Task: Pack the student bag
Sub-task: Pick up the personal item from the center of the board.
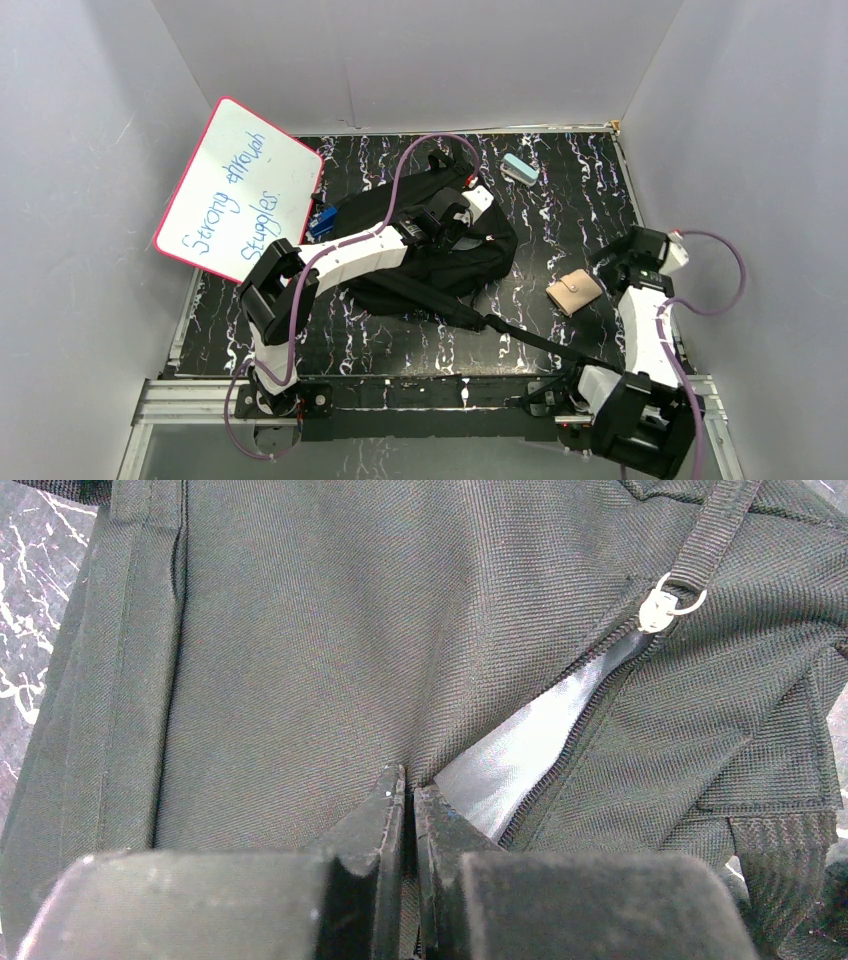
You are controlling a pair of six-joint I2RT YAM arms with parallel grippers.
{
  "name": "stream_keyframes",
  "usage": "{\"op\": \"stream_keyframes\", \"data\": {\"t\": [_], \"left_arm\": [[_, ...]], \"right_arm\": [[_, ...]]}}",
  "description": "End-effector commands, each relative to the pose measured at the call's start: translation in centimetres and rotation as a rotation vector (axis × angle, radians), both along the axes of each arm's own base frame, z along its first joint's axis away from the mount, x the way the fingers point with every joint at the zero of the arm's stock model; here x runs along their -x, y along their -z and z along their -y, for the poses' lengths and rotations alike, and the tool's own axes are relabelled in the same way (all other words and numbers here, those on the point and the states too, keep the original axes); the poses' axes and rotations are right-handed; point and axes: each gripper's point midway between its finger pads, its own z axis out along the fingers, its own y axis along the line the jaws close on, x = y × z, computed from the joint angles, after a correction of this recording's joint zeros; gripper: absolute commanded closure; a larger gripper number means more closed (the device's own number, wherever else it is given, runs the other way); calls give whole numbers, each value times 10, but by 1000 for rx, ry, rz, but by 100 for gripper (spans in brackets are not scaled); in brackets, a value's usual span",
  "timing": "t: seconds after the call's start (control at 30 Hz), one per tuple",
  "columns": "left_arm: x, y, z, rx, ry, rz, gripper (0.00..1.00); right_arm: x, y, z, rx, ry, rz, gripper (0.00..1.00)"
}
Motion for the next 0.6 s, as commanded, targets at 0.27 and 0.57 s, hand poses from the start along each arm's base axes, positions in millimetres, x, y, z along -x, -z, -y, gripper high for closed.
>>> {"op": "stream_keyframes", "data": {"t": [0.27, 0.57], "left_arm": [[3, -33, -2, 56, 11, 28, 100], [4, -32, -1, 54, 14, 26, 100]], "right_arm": [[14, 33, -16, -318, 7, 52, 11], [28, 51, -19, -340, 47, 11, 18]]}}
